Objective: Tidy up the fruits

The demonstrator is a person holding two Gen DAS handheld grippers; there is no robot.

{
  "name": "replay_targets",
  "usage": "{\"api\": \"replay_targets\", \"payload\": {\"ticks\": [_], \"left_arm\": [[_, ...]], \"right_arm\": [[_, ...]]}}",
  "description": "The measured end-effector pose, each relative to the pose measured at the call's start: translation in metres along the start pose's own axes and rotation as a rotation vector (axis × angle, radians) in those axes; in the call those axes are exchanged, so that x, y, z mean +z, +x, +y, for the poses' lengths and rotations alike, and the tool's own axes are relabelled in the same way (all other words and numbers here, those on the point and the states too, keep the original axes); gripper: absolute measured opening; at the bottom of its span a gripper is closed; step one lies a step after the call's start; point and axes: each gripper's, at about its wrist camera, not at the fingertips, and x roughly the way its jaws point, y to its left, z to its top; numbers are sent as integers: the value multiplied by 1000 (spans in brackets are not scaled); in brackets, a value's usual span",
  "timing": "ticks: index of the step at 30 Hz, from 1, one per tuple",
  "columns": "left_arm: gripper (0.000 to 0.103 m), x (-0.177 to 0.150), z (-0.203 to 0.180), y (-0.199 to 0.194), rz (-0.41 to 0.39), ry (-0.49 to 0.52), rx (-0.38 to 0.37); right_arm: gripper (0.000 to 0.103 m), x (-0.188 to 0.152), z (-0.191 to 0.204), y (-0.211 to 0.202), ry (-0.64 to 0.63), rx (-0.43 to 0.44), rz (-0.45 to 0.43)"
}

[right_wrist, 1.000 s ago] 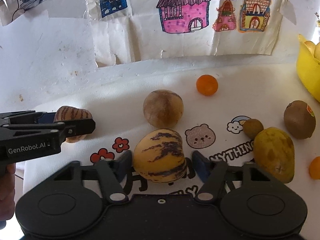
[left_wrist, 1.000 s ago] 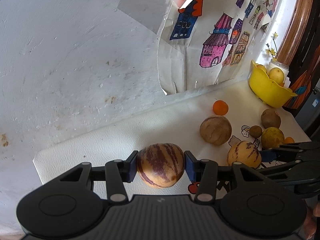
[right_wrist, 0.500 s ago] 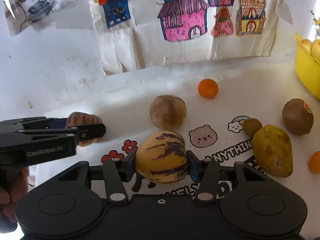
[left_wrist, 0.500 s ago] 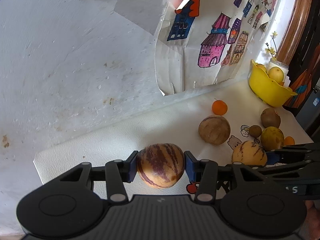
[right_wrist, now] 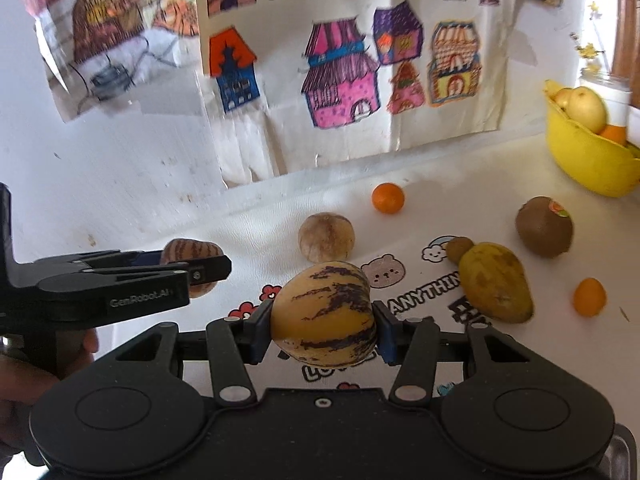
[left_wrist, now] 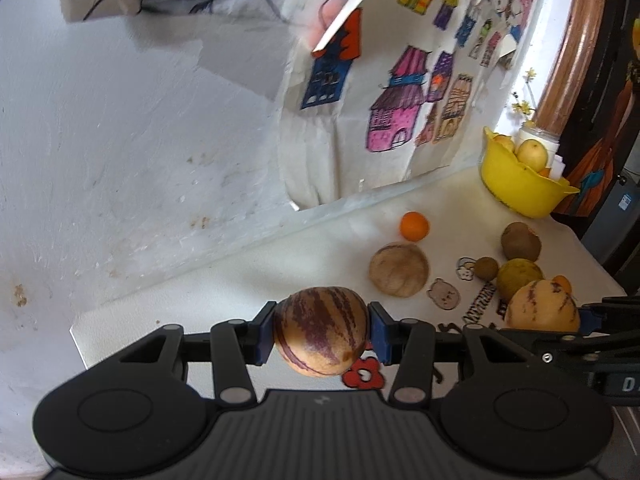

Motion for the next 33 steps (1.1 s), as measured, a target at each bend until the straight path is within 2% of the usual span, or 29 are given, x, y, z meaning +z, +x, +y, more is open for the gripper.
{"api": "replay_targets", "payload": {"ticks": [12, 33], "left_arm": [[51, -2, -30, -36, -32, 36, -55], [51, -30, -114, -97, -54, 165, -199]], "right_arm": [[53, -18, -12, -64, 39, -35, -86], [53, -78, -34, -172, 161, -122, -220]]}}
